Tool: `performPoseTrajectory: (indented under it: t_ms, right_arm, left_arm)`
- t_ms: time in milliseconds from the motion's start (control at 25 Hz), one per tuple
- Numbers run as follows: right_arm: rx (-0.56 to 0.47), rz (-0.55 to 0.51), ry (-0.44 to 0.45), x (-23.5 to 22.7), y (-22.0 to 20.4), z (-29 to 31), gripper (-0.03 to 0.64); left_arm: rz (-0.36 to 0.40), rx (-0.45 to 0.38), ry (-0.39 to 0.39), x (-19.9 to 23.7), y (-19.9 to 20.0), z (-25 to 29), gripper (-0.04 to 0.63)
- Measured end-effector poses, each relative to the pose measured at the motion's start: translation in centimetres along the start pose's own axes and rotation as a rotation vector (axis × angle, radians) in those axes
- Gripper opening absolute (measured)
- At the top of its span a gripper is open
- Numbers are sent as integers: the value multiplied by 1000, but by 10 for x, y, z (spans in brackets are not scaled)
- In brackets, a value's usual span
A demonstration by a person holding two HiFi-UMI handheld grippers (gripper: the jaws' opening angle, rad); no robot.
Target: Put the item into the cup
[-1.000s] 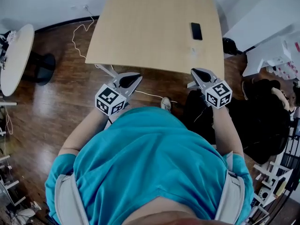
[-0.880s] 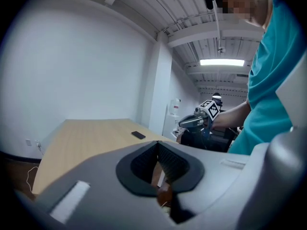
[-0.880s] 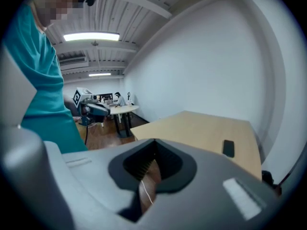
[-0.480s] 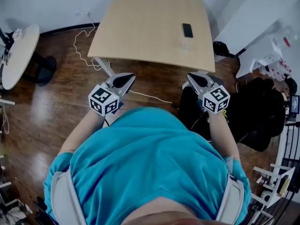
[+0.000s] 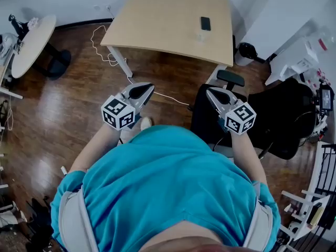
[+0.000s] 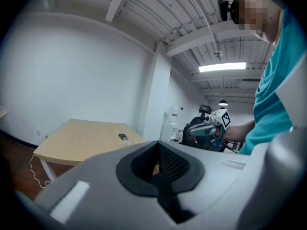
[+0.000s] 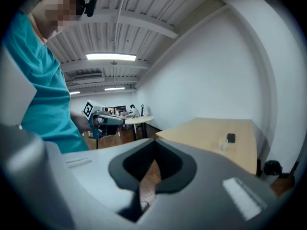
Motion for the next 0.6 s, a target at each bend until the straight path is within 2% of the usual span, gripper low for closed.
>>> performPoseTrajectory:
  t_ms: [200, 400, 600]
  right_arm:
    - [-17, 34, 4, 32, -8, -17, 2]
    - [-28, 54, -29, 54, -11, -14, 2]
    - [-44, 21, -72, 68, -12, 1, 0]
  left_arm:
    - [55, 0, 3, -24, 8, -28, 3]
    - [53, -28, 6, -17, 15, -52, 3]
    - [68, -28, 3, -4, 17, -78, 3]
Point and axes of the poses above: the fingertips, and each gripper's own axes: z forward along the fingers, x to its left, y out of its top, the point moved 10 cm from there along -z, backward along the fingers, and after that the axes turned 14 degrees about -x, right-handed, at the moved point
